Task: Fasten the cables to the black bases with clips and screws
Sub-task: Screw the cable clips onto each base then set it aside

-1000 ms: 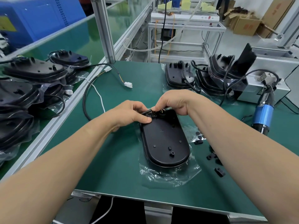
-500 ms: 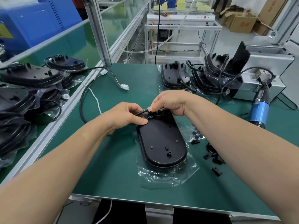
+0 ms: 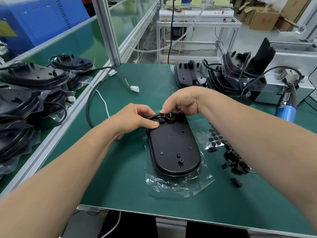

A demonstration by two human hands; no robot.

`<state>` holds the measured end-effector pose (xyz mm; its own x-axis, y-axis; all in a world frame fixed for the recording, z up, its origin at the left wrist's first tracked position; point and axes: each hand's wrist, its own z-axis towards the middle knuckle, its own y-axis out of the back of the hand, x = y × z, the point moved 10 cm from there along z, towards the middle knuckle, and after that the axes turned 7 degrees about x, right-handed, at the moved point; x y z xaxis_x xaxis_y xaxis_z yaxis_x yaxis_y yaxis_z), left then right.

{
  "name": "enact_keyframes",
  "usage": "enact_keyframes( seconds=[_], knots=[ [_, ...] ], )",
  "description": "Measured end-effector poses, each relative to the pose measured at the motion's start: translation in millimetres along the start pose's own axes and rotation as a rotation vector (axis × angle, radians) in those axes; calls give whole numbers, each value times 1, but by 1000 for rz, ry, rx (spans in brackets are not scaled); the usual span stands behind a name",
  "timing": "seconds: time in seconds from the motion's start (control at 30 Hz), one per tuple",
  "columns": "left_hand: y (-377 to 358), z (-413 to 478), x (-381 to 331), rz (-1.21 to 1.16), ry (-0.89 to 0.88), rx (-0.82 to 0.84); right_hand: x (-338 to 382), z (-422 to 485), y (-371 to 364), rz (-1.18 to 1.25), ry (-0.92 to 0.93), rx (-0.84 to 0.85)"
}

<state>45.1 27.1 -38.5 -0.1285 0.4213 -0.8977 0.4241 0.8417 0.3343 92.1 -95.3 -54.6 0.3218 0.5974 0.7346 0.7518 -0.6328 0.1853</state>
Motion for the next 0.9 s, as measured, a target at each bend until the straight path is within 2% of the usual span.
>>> enact_keyframes(
  seconds=[0.27, 0.9],
  knots=[
    [5, 8, 2, 32, 4, 9, 1, -3, -4, 71, 91, 71],
    [4, 5, 3, -15, -2, -29, 22, -15, -4, -196, 159, -18]
  ],
)
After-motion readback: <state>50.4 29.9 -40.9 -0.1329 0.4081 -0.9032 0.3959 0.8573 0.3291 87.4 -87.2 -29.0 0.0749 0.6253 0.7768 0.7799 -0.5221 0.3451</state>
